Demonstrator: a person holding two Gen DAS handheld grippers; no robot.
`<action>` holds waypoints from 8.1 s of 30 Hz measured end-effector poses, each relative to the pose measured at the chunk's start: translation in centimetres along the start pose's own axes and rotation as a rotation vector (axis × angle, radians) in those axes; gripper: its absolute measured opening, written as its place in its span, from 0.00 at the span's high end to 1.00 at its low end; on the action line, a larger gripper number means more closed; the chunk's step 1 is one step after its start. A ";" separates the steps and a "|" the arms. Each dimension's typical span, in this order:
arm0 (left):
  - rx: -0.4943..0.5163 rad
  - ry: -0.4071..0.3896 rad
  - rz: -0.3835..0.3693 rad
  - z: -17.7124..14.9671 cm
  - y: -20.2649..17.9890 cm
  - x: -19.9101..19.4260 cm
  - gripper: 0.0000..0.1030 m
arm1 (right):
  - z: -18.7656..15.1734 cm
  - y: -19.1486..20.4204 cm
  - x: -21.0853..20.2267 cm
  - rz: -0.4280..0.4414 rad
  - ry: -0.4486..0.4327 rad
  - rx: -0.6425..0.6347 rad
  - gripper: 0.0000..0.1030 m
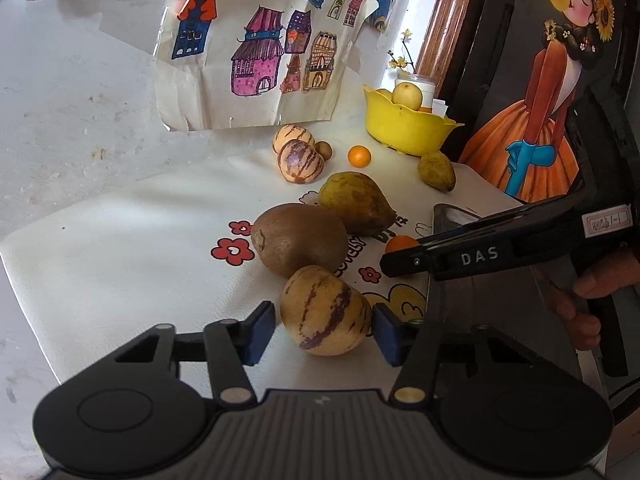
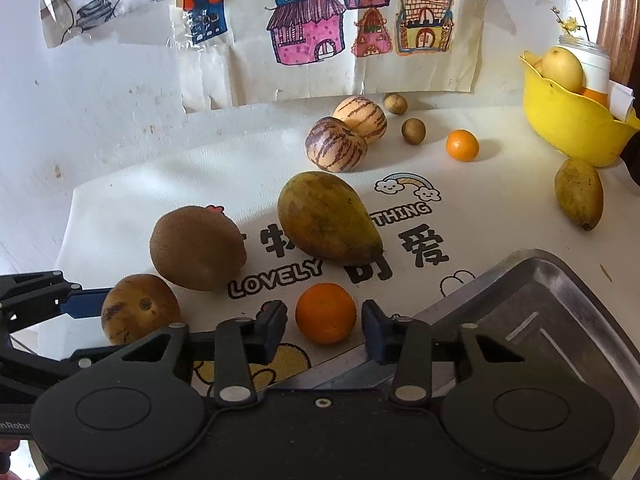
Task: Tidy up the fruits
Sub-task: 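Grasp the small orange with the right tool while the left tool grasps the striped pepino, then carry the orange into the metal tray and open the right tool while the left releases the pepino there, then withdraw both tools from the tray toward the remaining fruits, then grasp the yellow pear with the right tool while the left tool grasps the brown kiwi, then carry the pear into the metal tray and open the right tool while the left releases the kiwi there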
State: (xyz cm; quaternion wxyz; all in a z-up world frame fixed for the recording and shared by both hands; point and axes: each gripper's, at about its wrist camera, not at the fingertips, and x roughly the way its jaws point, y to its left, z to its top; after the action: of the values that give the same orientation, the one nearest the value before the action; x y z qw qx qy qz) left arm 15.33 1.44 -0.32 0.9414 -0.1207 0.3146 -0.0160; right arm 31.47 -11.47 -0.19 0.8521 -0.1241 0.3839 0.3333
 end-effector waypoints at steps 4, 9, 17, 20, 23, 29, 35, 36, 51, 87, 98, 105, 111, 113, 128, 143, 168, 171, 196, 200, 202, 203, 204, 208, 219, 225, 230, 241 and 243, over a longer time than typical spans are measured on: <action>-0.004 0.004 0.008 0.1 -0.2 0.2 0.48 | -0.1 0.1 0.2 -0.012 -0.003 -0.005 0.66; -0.006 0.007 0.026 0.2 -0.5 0.2 0.51 | -0.4 0.1 0.0 -0.005 -0.021 0.011 0.67; -0.050 0.010 -0.007 0.1 -0.2 -0.7 0.52 | -1.2 0.3 -2.4 0.019 -0.101 0.046 0.67; -0.033 -0.014 -0.023 0.5 -0.7 -1.3 0.52 | -1.7 0.1 -3.8 0.004 -0.130 0.069 0.67; -0.010 -0.035 -0.051 1.3 -1.4 -1.5 0.52 | -2.3 -0.7 -5.7 -0.028 -0.170 0.120 0.67; 0.058 -0.044 -0.132 3.7 -3.5 -0.2 0.52 | -4.3 -3.8 -9.2 -0.151 -0.270 0.244 0.67; 0.116 -0.061 -0.207 6.2 -6.3 1.8 0.52 | -6.4 -7.2 -10.7 -0.265 -0.300 0.317 0.67; 0.115 -0.060 -0.217 6.6 -6.8 2.4 0.52 | -6.9 -7.9 -10.9 -0.282 -0.303 0.327 0.67; 0.065 0.055 -0.289 9.1 -12.9 12.8 0.52 | -8.8 -13.2 -8.1 -0.399 -0.267 0.300 0.67; 0.068 0.163 -0.251 8.4 -14.0 16.4 0.43 | -9.5 -13.7 -6.8 -0.396 -0.244 0.290 0.56; 0.046 0.059 -0.260 8.8 -13.2 10.8 0.08 | -10.1 -10.5 -11.7 -0.409 -0.322 0.322 0.20; 0.044 -0.029 -0.242 8.1 -11.5 5.2 0.01 | -11.2 -6.9 -15.2 -0.401 -0.376 0.330 0.03; 0.064 -0.068 -0.215 6.4 -9.7 1.1 0.01 | -12.7 -3.3 -17.4 -0.394 -0.374 0.336 0.01; 0.075 -0.077 -0.201 5.5 -9.2 -0.1 0.01 | -13.4 -2.0 -17.9 -0.387 -0.360 0.339 0.01; 0.130 -0.062 -0.157 0.2 -5.2 -5.7 0.00 | -17.5 5.2 -18.0 -0.352 -0.245 0.377 0.01; 0.118 -0.019 -0.072 -1.6 -0.7 -6.9 0.00 | -16.8 8.5 -16.5 -0.271 -0.160 0.386 0.01; 0.145 -0.041 -0.014 1.4 4.1 -4.0 0.00 | -8.6 4.8 -15.1 -0.202 -0.183 0.265 0.01; 0.181 -0.054 -0.021 2.0 3.6 -3.3 0.00 | -6.8 3.8 -14.4 -0.195 -0.199 0.261 0.01; 0.237 0.025 -0.076 4.9 2.6 4.3 0.02 | 3.9 -2.0 0.2 0.002 -0.140 0.232 0.09; 0.263 0.029 -0.096 4.9 2.2 4.7 0.11 | 4.3 -1.6 1.5 0.023 -0.112 0.193 0.13; 0.291 0.015 -0.099 4.8 1.8 4.8 0.14 | 4.3 -1.4 2.0 0.024 -0.098 0.174 0.15; 0.304 0.010 -0.097 4.8 1.6 4.8 0.16 | 4.4 -1.3 2.2 0.021 -0.091 0.167 0.16; 0.314 0.008 -0.097 4.8 1.4 4.8 0.18 | 4.4 -1.3 2.4 0.022 -0.087 0.163 0.17; 0.313 0.010 -0.092 4.9 1.3 5.1 0.27 | 4.4 -1.4 3.2 0.022 -0.066 0.157 0.22; 0.273 0.019 -0.108 5.2 2.1 5.8 0.34 | 4.3 -1.3 4.8 0.023 -0.037 0.142 0.28; 0.261 0.015 -0.114 5.1 2.3 5.7 0.34 | 4.2 -1.4 5.3 0.054 -0.039 0.157 0.45; 0.283 0.007 -0.104 5.0 2.0 5.7 0.34 | 4.2 -1.7 5.5 0.065 -0.040 0.181 0.45; 0.306 0.050 -0.093 5.5 1.6 6.7 0.33 | 3.8 -3.2 5.1 0.085 -0.044 0.279 0.46; 0.317 0.056 -0.084 5.5 1.4 6.7 0.34 | 3.7 -3.4 5.0 0.089 -0.043 0.297 0.46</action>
State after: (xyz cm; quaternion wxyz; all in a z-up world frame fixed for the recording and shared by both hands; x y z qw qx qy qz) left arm 23.92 3.31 -0.32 0.9380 0.0168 0.3289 -0.1083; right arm 38.27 -9.86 -1.52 0.8535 0.0275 0.4158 0.3130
